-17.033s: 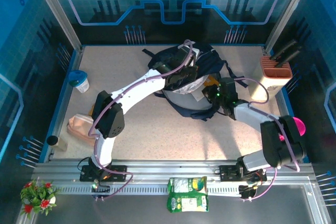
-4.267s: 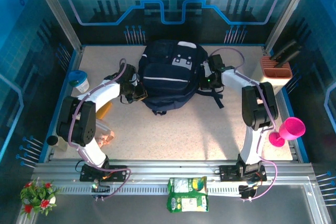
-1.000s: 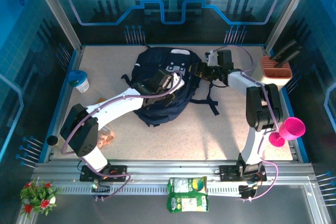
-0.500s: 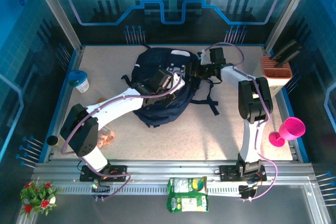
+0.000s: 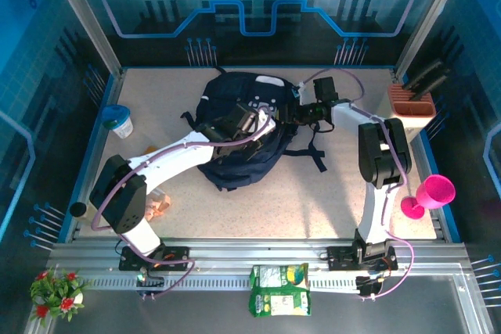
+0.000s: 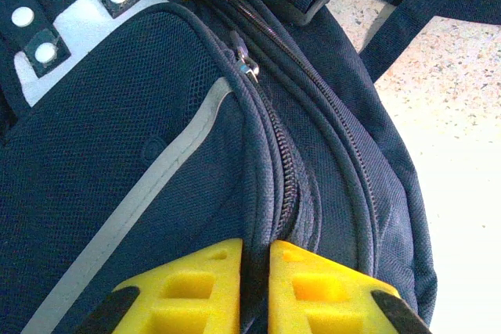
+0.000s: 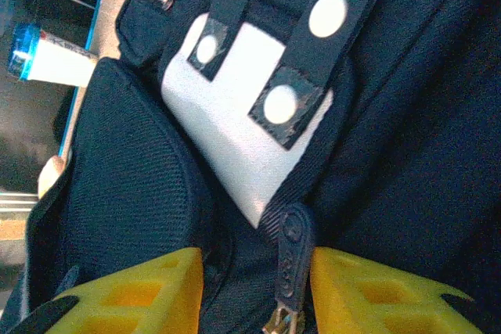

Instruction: Pack books, pencil case, and school supplies into a backpack

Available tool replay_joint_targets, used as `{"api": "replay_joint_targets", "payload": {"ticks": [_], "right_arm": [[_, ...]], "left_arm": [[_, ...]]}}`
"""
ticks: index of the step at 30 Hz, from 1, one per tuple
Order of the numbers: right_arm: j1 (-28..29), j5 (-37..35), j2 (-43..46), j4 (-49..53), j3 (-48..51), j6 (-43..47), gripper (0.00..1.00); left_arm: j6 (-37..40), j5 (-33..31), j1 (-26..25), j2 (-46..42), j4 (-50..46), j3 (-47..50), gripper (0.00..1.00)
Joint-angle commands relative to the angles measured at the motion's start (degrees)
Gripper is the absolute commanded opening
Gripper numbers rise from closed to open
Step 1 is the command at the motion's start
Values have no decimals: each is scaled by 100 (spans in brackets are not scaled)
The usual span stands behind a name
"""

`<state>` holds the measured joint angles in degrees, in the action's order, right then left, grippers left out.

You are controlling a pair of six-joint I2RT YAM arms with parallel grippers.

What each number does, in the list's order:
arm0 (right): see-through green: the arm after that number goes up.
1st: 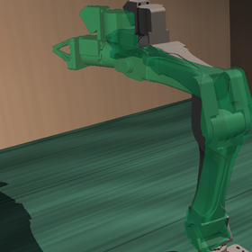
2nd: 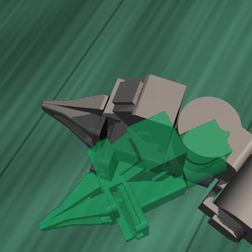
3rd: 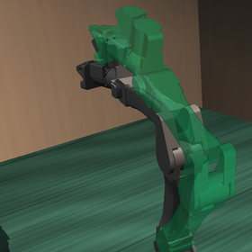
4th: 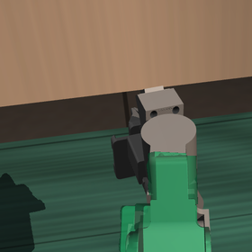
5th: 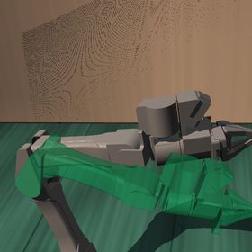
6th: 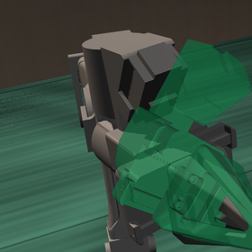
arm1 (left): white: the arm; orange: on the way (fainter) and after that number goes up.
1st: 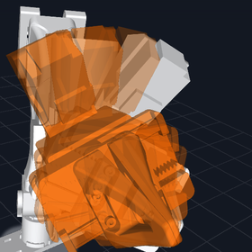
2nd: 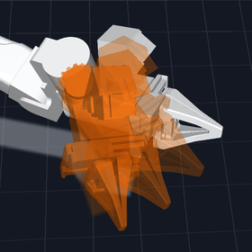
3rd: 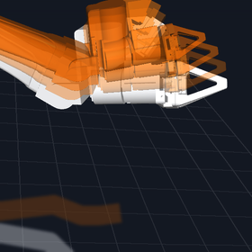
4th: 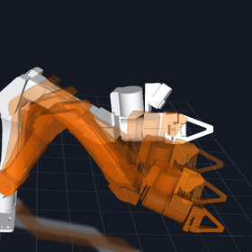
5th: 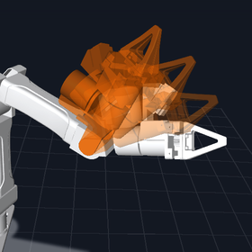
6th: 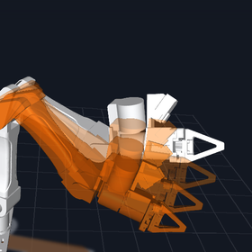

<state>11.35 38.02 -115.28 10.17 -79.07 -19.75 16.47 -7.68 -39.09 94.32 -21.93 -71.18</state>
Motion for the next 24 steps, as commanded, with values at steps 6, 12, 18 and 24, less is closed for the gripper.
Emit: {"api": "replay_joint_targets", "payload": {"ticks": [6, 12, 18, 24], "right_arm": [[114, 49, 44, 468, -5, 193, 33], [149, -168, -117, 804, -246, 440, 26], [180, 82, -107, 784, -242, 540, 9], [149, 108, 400, 56, 236, 344, 0]], "left_arm": [[-130, -15, 58, -140, 260, -58, 14], [-137, -5, 66, -155, 238, -70, 14], [-284, -57, 109, -123, 210, -156, 14], [-627, 100, 311, -120, 169, -261, 13]]}}
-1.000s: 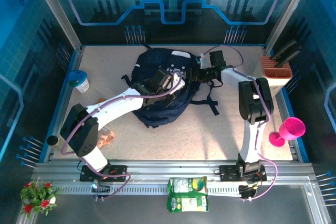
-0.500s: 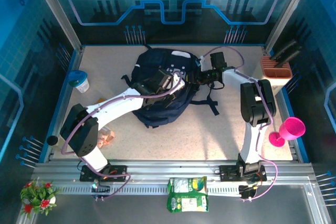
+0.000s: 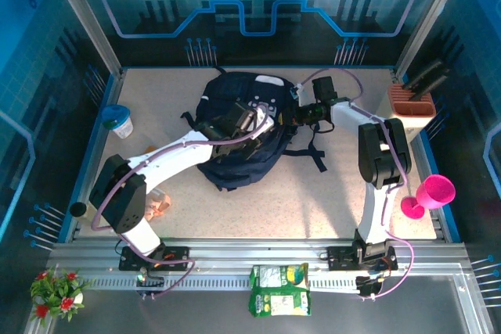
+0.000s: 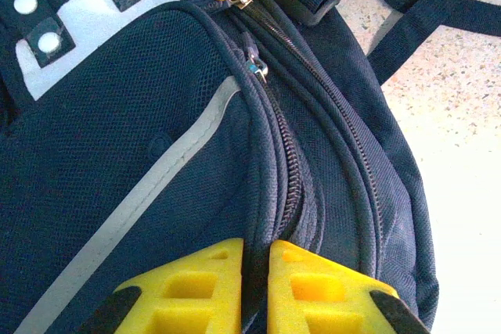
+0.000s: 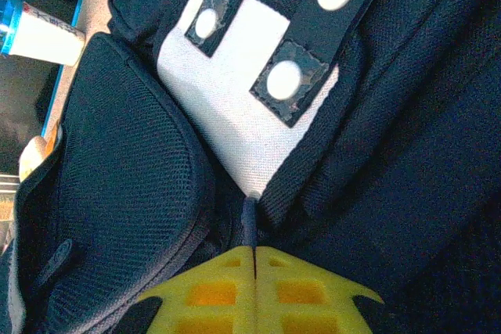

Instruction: Pack books, pencil case, and school supplies into a backpack

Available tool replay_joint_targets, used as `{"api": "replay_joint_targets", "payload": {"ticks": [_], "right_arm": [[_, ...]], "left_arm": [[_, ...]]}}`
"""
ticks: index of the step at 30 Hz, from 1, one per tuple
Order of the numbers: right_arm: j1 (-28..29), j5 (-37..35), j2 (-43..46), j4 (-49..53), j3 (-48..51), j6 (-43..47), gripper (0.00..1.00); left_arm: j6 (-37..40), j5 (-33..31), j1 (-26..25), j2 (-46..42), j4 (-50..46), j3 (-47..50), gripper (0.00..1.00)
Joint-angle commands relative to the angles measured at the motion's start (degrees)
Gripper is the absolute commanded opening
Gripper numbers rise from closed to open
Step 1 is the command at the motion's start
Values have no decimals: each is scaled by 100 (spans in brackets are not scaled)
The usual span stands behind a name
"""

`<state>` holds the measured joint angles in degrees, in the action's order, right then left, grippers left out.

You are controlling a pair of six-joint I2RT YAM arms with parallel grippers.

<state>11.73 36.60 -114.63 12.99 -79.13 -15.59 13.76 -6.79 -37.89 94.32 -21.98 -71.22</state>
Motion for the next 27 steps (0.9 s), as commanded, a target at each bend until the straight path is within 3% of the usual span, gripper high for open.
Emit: {"api": "replay_joint_targets", "payload": {"ticks": [1, 15, 20, 24, 27], "right_arm": [[111, 279, 444, -376, 349, -128, 0], [281, 576, 1507, -1241, 1514, -585, 0], [318, -263, 1673, -820, 1569, -361, 0], [339, -1126, 1529, -280, 1184, -79, 22], [421, -1506, 1195, 241, 675, 190, 29]], "left_arm": [[-406, 72, 219, -133, 176, -256, 13], [-756, 352, 387, 22, 238, -303, 12], [-679, 421, 382, 15, 286, -267, 13], [-558, 558, 381, -52, 292, -166, 13], [-523, 603, 380, -97, 297, -81, 13]]}}
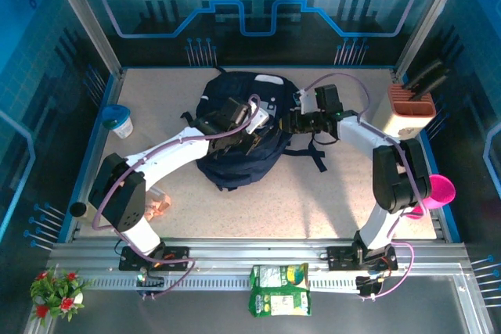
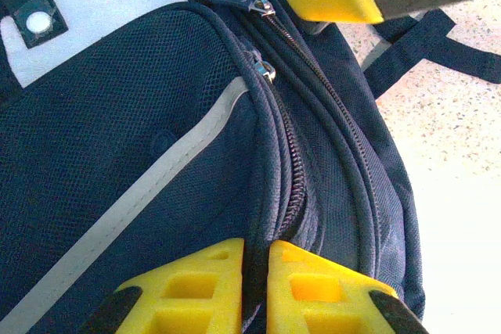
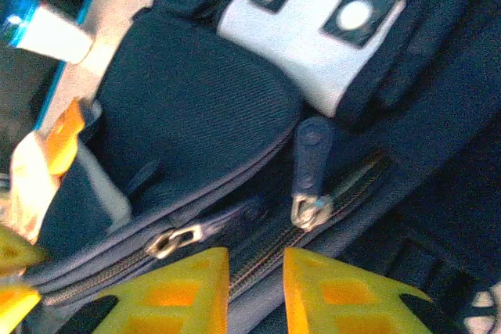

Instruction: Pack books, pencil case, and school supplies into a backpack

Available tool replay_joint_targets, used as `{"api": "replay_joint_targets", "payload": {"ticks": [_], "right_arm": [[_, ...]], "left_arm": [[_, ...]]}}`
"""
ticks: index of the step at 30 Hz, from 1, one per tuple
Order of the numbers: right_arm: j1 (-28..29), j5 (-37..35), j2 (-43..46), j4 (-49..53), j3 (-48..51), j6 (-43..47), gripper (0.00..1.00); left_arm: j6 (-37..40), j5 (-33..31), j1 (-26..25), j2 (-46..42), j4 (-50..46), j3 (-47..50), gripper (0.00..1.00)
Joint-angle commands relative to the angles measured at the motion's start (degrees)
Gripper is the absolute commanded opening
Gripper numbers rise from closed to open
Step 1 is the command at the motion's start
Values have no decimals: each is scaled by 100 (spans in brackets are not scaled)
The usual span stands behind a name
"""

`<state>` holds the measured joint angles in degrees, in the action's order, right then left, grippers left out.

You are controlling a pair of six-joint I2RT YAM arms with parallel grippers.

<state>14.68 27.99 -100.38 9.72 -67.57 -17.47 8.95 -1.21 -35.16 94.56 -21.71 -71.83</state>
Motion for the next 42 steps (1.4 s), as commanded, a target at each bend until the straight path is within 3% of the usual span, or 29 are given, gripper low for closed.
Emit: {"api": "replay_joint_targets", "payload": {"ticks": [1, 10, 19, 25, 33, 42], "right_arm": [[170, -772, -330, 711, -634, 471, 31], [488, -1247, -1059, 1534, -1508, 1020, 37], [526, -2246, -1111, 1570, -1551, 301, 16], [527, -1715, -1346, 1620, -1765, -37, 24], [535, -1993, -1668, 1923, -2156, -100, 28], [519, -1873, -1340, 1766, -1973, -192, 7]], "left_arm": [[-38, 68, 113, -122, 261, 0, 13], [-60, 110, 113, -78, 203, -31, 14], [-113, -55, 107, -34, 215, -55, 13], [-130, -34, 110, -17, 212, -81, 13], [-131, -32, 109, -26, 203, -76, 13], [-172, -94, 111, 16, 220, -115, 13]]}}
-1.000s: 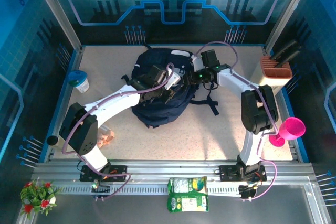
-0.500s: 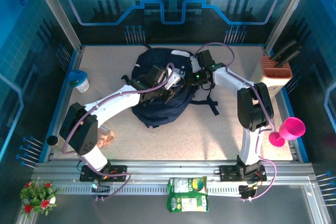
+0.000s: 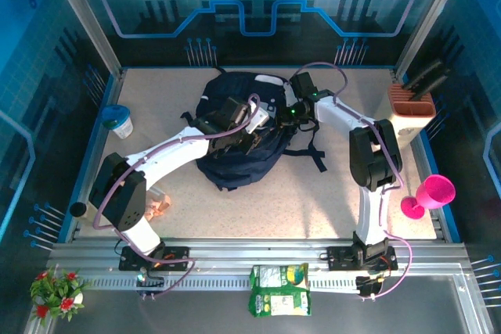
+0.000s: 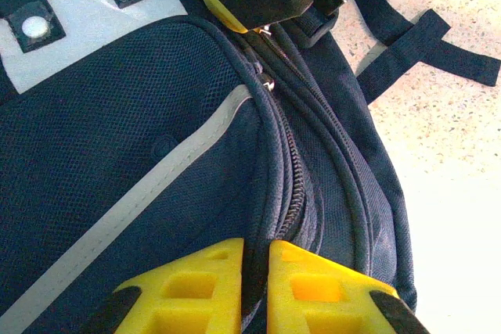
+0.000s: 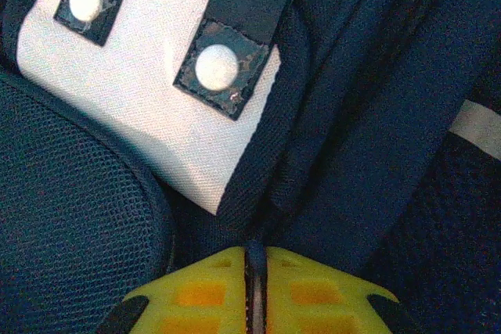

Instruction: Pack books, pencil case, and school supplies into a backpack

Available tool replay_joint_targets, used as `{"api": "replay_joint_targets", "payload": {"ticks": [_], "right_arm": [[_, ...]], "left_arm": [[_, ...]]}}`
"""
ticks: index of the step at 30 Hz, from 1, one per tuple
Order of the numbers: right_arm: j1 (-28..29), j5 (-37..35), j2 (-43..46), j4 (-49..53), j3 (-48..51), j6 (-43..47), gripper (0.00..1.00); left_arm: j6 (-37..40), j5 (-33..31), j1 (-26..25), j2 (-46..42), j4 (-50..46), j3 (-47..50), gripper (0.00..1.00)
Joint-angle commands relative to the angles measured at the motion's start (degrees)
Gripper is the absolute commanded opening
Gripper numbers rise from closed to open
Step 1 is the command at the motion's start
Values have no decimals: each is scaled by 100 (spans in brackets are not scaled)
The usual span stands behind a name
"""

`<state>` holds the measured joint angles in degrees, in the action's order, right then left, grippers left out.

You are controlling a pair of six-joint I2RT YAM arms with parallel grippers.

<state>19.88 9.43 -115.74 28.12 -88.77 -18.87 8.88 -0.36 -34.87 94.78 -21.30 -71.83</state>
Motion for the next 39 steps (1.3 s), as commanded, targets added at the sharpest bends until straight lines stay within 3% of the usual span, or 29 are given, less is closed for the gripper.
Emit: {"api": "replay_joint_targets", "payload": {"ticks": [1, 3, 21, 39], "right_arm": [[-14, 37, 313, -156, 235, -87, 4], [-45, 266, 511, -324, 430, -125, 0], [-63, 2092, 2346, -2557, 2715, -658, 0], [130, 2308, 3348, -5395, 4821, -1261, 0]], "left_arm": [[-176, -204, 82, -1, 177, -124, 13], [-207, -255, 79, 21, 170, -146, 13], [-827, -117, 192, 589, 131, -594, 11], [-1909, 1654, 560, 1673, 135, -1995, 6]]}}
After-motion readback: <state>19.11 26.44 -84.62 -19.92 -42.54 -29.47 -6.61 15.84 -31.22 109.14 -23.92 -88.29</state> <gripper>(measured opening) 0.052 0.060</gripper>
